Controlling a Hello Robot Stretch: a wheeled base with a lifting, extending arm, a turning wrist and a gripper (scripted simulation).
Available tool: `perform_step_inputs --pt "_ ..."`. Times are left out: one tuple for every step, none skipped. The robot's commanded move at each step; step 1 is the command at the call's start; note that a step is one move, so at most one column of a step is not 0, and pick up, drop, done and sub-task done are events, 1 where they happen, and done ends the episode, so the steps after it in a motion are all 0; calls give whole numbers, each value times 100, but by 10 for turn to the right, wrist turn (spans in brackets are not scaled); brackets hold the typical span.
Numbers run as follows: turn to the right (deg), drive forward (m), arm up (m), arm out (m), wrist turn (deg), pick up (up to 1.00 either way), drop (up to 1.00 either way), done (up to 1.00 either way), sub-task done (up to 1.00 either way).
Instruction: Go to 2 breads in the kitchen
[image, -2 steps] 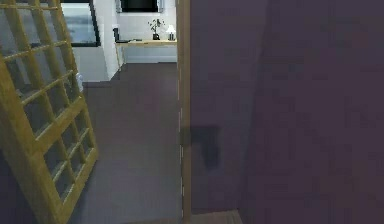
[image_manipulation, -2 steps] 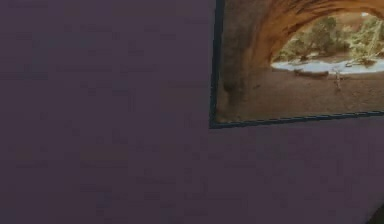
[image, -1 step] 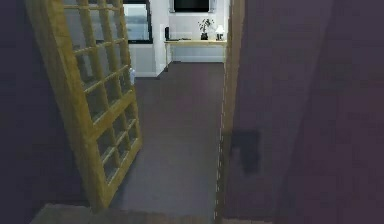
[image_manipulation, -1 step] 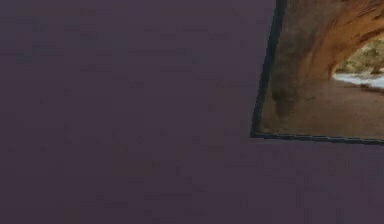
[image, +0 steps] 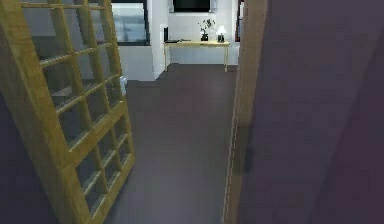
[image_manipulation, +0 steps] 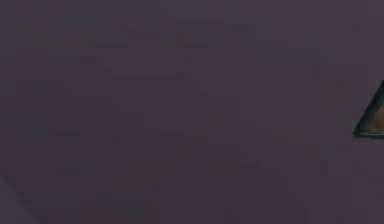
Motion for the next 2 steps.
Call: perform_step_inputs --pt "-60 0 0 0 0 0 0 0 0" --pt "0 60 0 0 0 0 0 0 0"
